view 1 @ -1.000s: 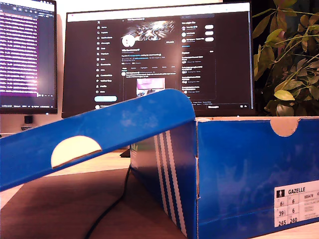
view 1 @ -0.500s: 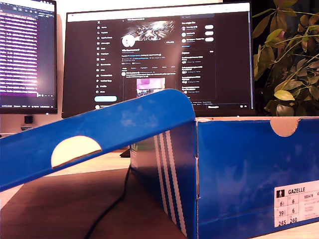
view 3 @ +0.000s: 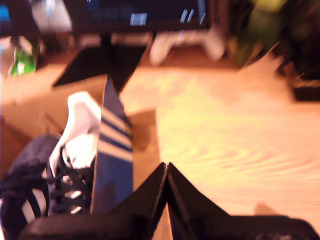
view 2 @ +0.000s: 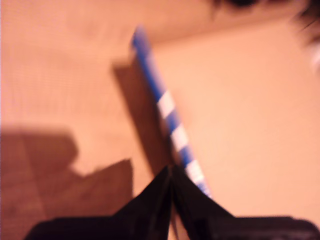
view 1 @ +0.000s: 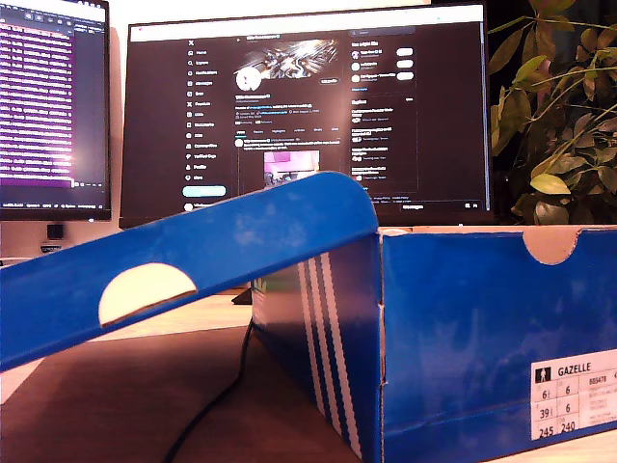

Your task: Close the blue shoebox by pushing the lid with your left arm and holding the box in place with your right arm

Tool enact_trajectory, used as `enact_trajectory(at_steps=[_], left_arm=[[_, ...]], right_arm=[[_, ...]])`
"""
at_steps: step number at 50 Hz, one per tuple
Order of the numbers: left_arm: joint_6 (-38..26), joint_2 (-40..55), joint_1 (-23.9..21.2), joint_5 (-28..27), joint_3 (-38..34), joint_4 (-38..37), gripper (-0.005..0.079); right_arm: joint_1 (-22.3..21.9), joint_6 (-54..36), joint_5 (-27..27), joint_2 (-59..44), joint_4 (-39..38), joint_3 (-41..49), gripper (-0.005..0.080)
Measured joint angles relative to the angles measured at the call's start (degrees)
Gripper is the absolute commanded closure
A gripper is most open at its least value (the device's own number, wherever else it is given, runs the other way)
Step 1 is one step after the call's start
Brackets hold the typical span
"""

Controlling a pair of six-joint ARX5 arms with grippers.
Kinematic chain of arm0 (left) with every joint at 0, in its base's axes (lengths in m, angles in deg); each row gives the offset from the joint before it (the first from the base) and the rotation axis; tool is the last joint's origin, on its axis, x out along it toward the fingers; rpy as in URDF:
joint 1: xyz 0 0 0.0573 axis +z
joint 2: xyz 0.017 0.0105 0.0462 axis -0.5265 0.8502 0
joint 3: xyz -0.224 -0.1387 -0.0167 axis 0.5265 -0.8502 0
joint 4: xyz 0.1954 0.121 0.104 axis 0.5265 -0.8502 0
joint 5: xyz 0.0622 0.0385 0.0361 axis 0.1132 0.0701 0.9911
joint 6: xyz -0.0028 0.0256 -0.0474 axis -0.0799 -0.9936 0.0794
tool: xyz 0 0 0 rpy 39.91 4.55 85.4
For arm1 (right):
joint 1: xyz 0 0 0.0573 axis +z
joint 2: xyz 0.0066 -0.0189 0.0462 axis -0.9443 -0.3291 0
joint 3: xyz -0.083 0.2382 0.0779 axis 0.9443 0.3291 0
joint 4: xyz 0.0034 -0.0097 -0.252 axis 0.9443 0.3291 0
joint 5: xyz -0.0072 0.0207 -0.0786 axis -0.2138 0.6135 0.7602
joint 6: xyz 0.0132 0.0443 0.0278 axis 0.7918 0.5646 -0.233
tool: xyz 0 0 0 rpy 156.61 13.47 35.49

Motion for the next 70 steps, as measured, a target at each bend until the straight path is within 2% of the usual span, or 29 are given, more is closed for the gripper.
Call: enact_trajectory(at_steps=[8,17,26,33,40,48,56,70], left_arm=[[-0.02,6.58,0.0,-3.37,0.0,0.13,0.0762],[0.04,12.48,-0.02,-8.13,0.0,2.08,0.0762],[0.13,14.34,-0.02,-12.46,0.0,5.53,0.0762],[2.91,14.32,-0.02,-16.0,0.0,8.87,0.0762],[3.48,14.32,-0.02,-19.67,0.59,9.05,0.0762],[4.48,14.32,-0.04,-23.56,5.55,8.92,0.0761],[5.73,14.29,-1.16,-24.81,11.65,9.01,0.0762],[6.43,14.29,-7.89,-24.37,18.78,9.49,0.0762]], right_arm=[[0.17,-1.4,-1.51,-5.33,-2.4,-1.57,0.0764],[2.32,-1.7,-1.84,-11.1,-4.59,-1.99,0.0764],[4.55,-1.7,-2.8,-16.44,-5.27,-1.99,0.0764],[6.14,-1.7,-2.82,-19.08,-6.29,-1.99,0.0764],[7.72,-1.7,-3.06,-20.2,-7.39,-1.99,0.0764],[8.26,-1.7,-4.79,-20.2,-7.67,-1.99,0.0764],[8.26,-1.68,-6.78,-20.2,-7.67,-1.99,0.0764],[8.24,-1.64,-7.45,-20.2,-8.2,-1.99,0.0764]])
